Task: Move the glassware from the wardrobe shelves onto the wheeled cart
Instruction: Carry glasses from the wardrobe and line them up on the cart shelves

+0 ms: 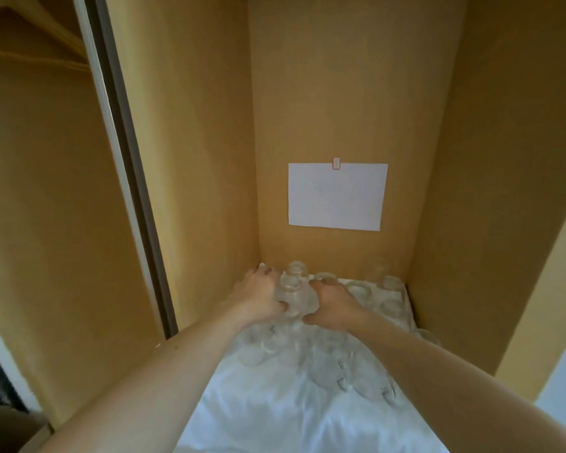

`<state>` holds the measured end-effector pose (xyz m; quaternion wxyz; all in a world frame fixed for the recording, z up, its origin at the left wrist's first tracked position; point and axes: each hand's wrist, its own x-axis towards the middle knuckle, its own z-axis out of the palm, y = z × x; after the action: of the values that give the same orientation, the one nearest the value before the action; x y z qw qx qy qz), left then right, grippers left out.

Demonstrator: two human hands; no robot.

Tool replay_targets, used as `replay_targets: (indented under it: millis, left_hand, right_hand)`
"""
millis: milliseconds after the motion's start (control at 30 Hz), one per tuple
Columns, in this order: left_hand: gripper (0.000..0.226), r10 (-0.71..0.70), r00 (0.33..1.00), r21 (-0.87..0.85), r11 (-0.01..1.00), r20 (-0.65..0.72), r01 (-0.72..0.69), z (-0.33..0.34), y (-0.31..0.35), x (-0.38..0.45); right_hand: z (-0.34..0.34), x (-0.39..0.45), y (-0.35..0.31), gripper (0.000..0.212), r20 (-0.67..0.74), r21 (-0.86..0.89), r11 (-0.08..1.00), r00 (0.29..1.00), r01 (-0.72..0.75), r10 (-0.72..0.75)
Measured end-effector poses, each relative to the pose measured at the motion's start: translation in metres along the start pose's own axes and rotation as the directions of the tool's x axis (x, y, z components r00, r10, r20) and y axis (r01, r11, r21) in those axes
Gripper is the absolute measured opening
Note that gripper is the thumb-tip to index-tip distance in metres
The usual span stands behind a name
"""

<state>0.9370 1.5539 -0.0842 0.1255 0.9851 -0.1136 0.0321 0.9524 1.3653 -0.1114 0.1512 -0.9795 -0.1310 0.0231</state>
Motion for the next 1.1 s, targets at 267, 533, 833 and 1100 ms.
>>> replay_targets:
  millis: [267,533,833,1100]
  left_hand:
    - [0.078,0.106,0.994,0.005,0.994,0.033,-0.106,0.016,0.022,0.113]
    - [0.082,0.192,0.976,0.035,0.980,0.099,-0.196,0.052,0.045,0.208]
    - [0.080,0.197,0.966,0.028,0.978,0.169,-0.204,0.075,0.034,0.262]
    - [0.081,0.168,0.968,0.008,0.985,0.189,-0.173,0.082,0.018,0.290]
  right_hand:
    - [-0.028,0.073,0.076,0.078,-0.048,0.029,0.979,0.978,-0.203,0.204]
    - [-0.032,0.134,0.145,0.082,-0.017,-0.033,0.925,0.926,-0.378,0.377]
    - [-0.027,0.168,0.195,0.083,0.007,0.051,0.863,0.865,-0.502,0.502]
    - [-0.023,0.191,0.196,0.068,0.034,-0.213,0.844,0.859,-0.492,0.510]
